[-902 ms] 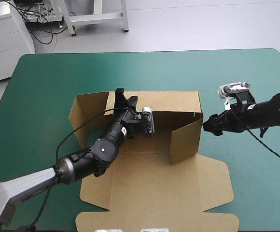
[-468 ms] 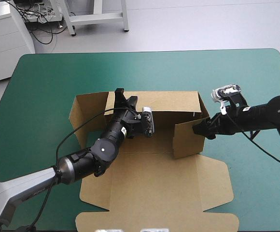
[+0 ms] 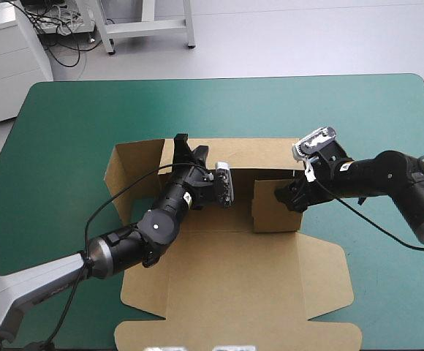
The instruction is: Fold the box
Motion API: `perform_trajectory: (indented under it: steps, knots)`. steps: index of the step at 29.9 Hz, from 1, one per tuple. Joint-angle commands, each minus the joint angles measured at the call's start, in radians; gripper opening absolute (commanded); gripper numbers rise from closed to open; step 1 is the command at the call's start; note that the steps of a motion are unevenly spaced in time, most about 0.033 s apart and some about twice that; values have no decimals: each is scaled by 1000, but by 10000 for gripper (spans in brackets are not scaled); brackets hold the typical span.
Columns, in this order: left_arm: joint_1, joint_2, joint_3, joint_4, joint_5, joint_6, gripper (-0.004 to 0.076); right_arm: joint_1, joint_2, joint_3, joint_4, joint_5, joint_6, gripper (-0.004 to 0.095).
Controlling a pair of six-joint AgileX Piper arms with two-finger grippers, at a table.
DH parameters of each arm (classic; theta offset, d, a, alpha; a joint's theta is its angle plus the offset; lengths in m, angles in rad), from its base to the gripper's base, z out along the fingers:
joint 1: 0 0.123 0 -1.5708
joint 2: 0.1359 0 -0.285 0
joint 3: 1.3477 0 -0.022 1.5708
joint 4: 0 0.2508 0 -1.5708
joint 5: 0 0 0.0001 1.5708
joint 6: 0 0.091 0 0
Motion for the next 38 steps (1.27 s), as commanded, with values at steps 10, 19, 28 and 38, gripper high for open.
perform_trajectory:
  steps: [10, 19, 28, 38]
  knots:
    - [2, -33, -13, 21, 4, -18, -32, 66, 42, -25, -70, -96, 5, 373]
    - [2, -33, -13, 24, -3, -18, -32, 66, 39, -27, -85, -42, 5, -22]
    - [-9, -43, -15, 24, -5, -18, 223, 66, 39, -27, -91, -85, 96, -21]
    - [-134, -113, -15, 8, 128, -13, 537, 66, 39, -27, -100, -104, 142, -21]
